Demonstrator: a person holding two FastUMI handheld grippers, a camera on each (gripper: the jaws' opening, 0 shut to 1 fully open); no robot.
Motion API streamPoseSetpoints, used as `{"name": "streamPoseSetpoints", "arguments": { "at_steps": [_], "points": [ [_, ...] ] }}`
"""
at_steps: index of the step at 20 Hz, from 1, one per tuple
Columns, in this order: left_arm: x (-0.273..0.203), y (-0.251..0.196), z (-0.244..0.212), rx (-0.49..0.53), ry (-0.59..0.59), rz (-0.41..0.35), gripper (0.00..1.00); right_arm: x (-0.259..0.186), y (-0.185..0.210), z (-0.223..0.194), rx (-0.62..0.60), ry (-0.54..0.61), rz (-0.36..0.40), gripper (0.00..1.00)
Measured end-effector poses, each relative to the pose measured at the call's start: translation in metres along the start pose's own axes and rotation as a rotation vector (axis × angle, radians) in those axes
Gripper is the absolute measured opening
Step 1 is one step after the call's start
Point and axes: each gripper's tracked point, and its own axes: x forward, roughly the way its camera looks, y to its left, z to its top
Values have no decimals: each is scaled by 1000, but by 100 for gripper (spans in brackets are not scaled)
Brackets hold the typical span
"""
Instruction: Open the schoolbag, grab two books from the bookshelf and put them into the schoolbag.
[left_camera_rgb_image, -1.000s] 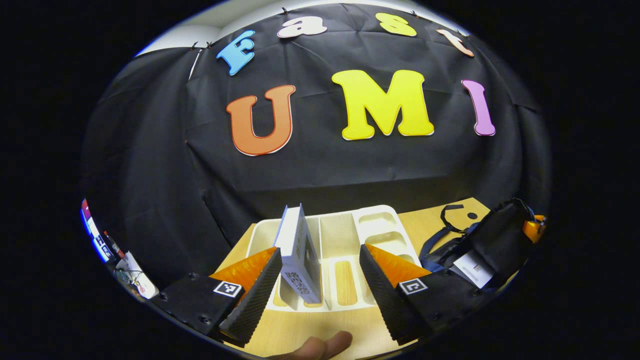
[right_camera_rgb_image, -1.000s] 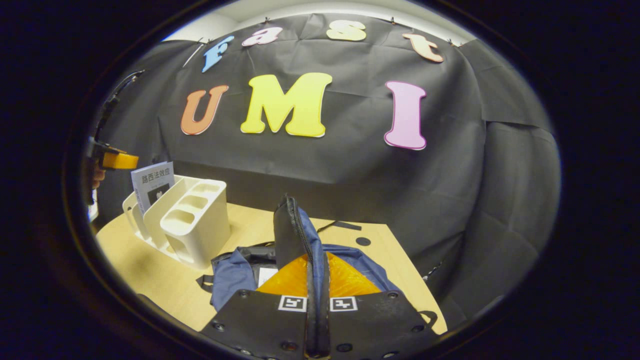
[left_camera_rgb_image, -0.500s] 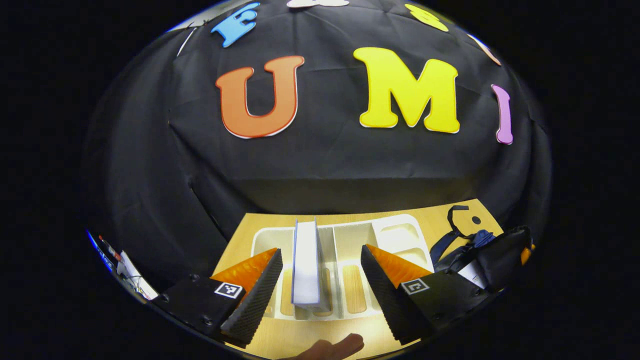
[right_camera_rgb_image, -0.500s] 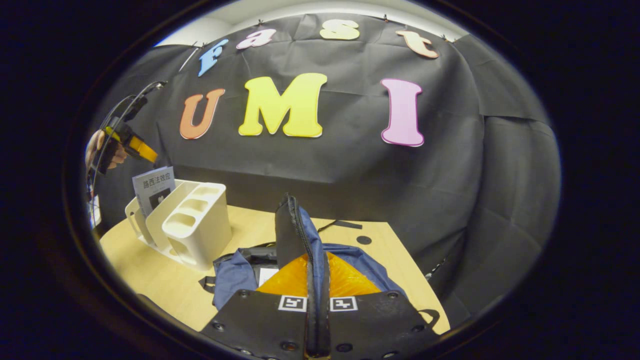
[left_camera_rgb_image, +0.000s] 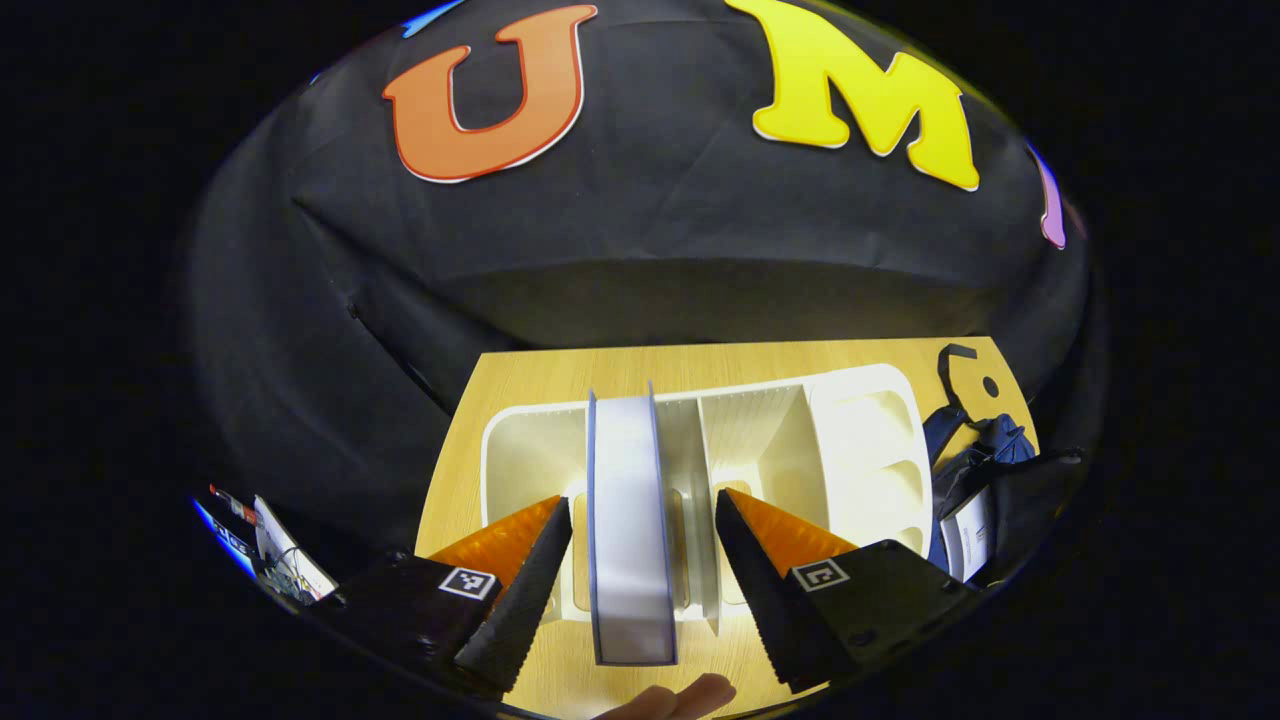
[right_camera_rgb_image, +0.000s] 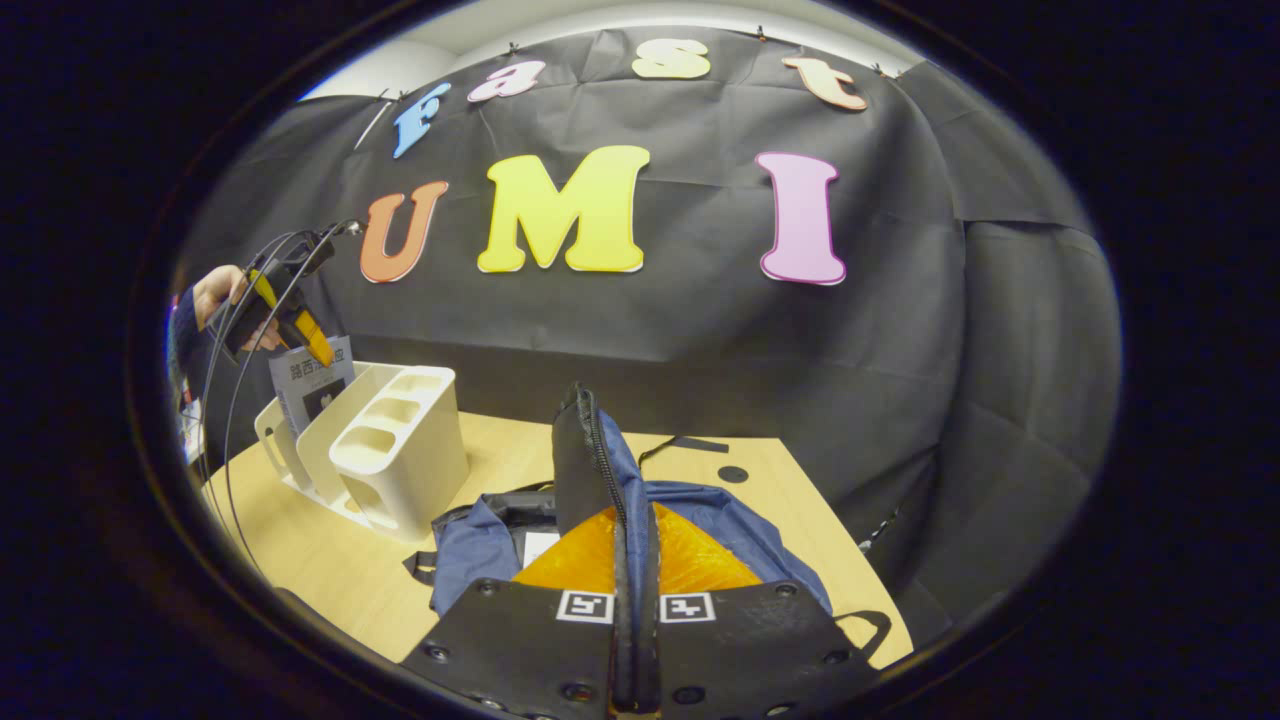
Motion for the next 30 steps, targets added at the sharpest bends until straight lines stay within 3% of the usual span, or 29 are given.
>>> {"name": "streamPoseSetpoints", "arguments": {
  "at_steps": [2, 9, 12, 17, 19, 30],
  "points": [
    [3, 7, -6, 9, 35, 31, 87, 0, -1, 0, -1, 1, 1, 2],
    [-2, -12, -14, -5, 72, -28, 46, -1, 1, -4, 6, 1, 5, 2],
    [-11, -10, -24, -30, 70, -41, 44, -2, 3, -6, -4, 1, 5, 5],
    [-44, -4, -44, -95, 4, -69, 41, -1, 7, -9, -42, 7, -5, 2],
    [-58, -9, -58, -126, -2, -109, 40, -1, 10, -11, -42, 14, -2, 5],
    [-123, 5, -141, -252, -110, -208, 39, -1, 17, -14, -44, 28, -22, 2]
  ]
}}
